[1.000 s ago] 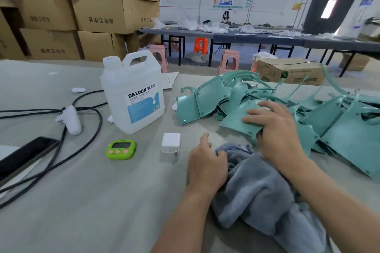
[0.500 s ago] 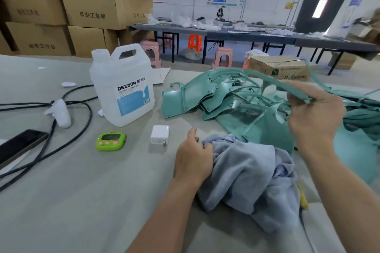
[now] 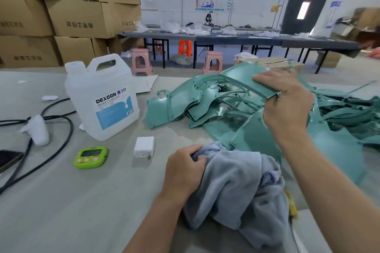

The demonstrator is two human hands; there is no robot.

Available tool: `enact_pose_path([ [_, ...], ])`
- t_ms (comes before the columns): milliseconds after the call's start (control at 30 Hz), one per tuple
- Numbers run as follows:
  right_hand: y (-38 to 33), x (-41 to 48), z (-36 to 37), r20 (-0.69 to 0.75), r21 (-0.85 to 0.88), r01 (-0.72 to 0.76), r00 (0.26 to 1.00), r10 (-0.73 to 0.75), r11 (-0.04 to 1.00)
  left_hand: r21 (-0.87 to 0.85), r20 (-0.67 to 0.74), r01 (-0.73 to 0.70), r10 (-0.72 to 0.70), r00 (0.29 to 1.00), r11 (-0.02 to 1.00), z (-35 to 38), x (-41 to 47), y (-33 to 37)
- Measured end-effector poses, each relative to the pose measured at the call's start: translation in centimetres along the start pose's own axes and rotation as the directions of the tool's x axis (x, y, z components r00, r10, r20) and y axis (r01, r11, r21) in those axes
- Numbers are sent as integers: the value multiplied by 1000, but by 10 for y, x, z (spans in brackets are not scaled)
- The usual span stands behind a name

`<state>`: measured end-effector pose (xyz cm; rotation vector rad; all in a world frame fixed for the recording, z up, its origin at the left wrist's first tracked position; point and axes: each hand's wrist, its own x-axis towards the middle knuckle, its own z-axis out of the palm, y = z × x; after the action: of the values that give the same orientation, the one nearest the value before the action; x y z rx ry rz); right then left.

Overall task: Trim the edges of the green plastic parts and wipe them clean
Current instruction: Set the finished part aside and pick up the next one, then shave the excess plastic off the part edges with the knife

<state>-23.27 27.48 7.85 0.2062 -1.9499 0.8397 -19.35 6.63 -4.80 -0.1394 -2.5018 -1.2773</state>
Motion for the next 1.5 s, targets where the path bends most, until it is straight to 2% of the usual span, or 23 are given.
enact_pose_path([
  [100, -18, -10, -7, 108, 66, 243, 962, -249, 968, -140, -120, 75, -92, 989, 987, -4, 6, 1],
  [133, -24, -25, -7, 156, 57, 336, 927, -341, 940, -283, -147, 102, -149, 978, 954, -6, 8, 6],
  [167, -28, -45, -6, 202, 45, 392, 897, -393, 919, -494, -140, 124, -220, 966, 860, -9, 9, 12],
  [200, -32, -67, -4, 226, 52, 416, 880, -417, 908, -711, -82, 148, -290, 954, 688, -12, 10, 19],
  [233, -35, -88, 0, 244, 64, 419, 873, -421, 906, -878, 48, 197, -328, 943, 436, -16, 9, 24],
  [267, -37, -107, 3, 278, 79, 400, 871, -406, 913, -942, 204, 275, -322, 924, 193, -19, 6, 26],
  [300, -39, -120, 5, 330, 96, 379, 860, -388, 921, -928, 345, 371, -293, 892, 36, -23, 3, 27],
  [333, -41, -126, 8, 387, 101, 368, 841, -377, 924, -894, 436, 449, -249, 864, -8, -25, 0, 25],
  [400, -46, -127, 8, 523, 98, 337, 783, -337, 936, -864, 474, 500, -243, 846, 53, -28, -4, 26],
  [467, -47, -125, -6, 585, 101, 208, 779, -227, 973, -904, 373, 414, -286, 883, 101, -31, -3, 28],
  [533, -39, -129, -29, 487, 54, 46, 871, -67, 997, -960, 239, 269, -260, 936, 85, -37, -1, 29],
  [600, -25, -133, -57, 270, -94, -187, 941, 206, 978, -984, 133, 156, -231, 964, 83, -43, 0, 30],
  [667, -3, -134, -81, 77, -371, -407, 882, 464, 835, -979, 73, 115, -240, 968, 166, -45, -1, 32],
  [733, 17, -139, -95, 124, -622, -410, 790, 600, 668, -931, -9, 75, -230, 973, 356, -41, -7, 38],
  [800, 25, -147, -98, 223, -731, -341, 699, 680, 591, -768, -90, -37, -50, 995, 640, -30, -22, 50],
  [867, 28, -152, -98, 315, -726, -296, 658, 683, 620, -461, -97, -297, 286, 953, 836, -12, -43, 59],
  [933, 29, -154, -97, 395, -710, -242, 640, 659, 661, -154, -21, -562, 566, 824, 813, 9, -61, 62],
  [1000, 28, -154, -94, 438, -728, -166, 634, 638, 665, 29, 136, -650, 641, 755, 760, 23, -72, 61],
  [1067, 26, -154, -91, 409, -758, -198, 598, 690, 621, 122, 193, -622, 597, 779, 773, 27, -71, 56],
  [1233, 24, -142, -83, 429, -729, -340, 450, 783, 594, 183, 142, -549, 531, 836, 816, 14, -49, 38],
  [1333, 24, -144, -83, 401, -670, -445, 457, 794, 595, 232, 72, -472, 469, 880, 851, 4, -28, 23],
  [1433, 28, -148, -86, 311, -479, -667, 480, 821, 571, 227, -62, -297, 318, 946, 928, -13, -9, 8],
  [1500, 30, -149, -87, 208, -306, -743, 558, 804, 595, 209, -145, -317, 350, 926, 925, -21, -11, 8],
])
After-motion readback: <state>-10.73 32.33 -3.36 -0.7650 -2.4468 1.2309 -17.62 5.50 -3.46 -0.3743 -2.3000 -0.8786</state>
